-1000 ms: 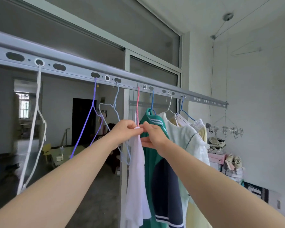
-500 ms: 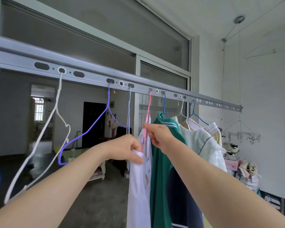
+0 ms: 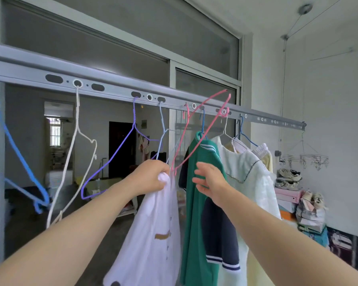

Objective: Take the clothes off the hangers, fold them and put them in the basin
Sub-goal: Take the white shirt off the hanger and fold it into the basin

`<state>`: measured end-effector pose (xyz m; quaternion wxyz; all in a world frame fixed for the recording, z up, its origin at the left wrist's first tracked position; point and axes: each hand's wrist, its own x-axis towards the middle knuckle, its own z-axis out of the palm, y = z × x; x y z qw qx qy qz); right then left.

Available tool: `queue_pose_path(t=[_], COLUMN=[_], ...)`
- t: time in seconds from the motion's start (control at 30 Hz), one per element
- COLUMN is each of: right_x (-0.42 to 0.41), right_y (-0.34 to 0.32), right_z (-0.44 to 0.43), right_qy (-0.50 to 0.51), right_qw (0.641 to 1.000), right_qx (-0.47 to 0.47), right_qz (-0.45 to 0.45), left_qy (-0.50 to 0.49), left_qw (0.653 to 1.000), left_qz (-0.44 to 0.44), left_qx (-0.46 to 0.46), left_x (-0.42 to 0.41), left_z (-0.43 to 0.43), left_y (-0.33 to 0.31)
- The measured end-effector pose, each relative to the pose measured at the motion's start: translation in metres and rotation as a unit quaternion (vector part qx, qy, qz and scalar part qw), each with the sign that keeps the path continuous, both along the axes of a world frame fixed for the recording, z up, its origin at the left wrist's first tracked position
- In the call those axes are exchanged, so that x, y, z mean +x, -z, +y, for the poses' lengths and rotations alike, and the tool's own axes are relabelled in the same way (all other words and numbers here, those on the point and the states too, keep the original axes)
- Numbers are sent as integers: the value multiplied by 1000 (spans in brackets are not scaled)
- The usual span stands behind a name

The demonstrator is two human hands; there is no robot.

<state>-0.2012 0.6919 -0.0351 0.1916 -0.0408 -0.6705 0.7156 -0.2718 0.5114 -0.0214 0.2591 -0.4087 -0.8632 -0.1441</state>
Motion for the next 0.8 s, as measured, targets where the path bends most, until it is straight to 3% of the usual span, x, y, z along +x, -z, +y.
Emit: queue_pose_path(t=[0.2, 0.37, 0.6, 0.7, 0.8], right_x=[7, 18, 41, 51, 64], right_y=[47, 74, 130, 163, 191], right_z=[6, -1, -8, -1, 17], right_qy=[-51, -119, -299, -246, -183], right_qw=[980, 950, 893, 881, 812], right_qx=[173, 259, 291, 363, 512], right_qz=[-84, -129, -169, -176, -212], left_qy=[-7, 15, 60, 69, 62], left_qw=[997, 996, 992, 991, 992], left_qz=[-2, -25, -102, -111, -101], left_qx=[-76, -81, -43, -36, -48], left_x=[13, 34, 76, 92, 100], left_z=[12, 10, 9, 15, 21], left_y=[19, 27, 47, 59, 78])
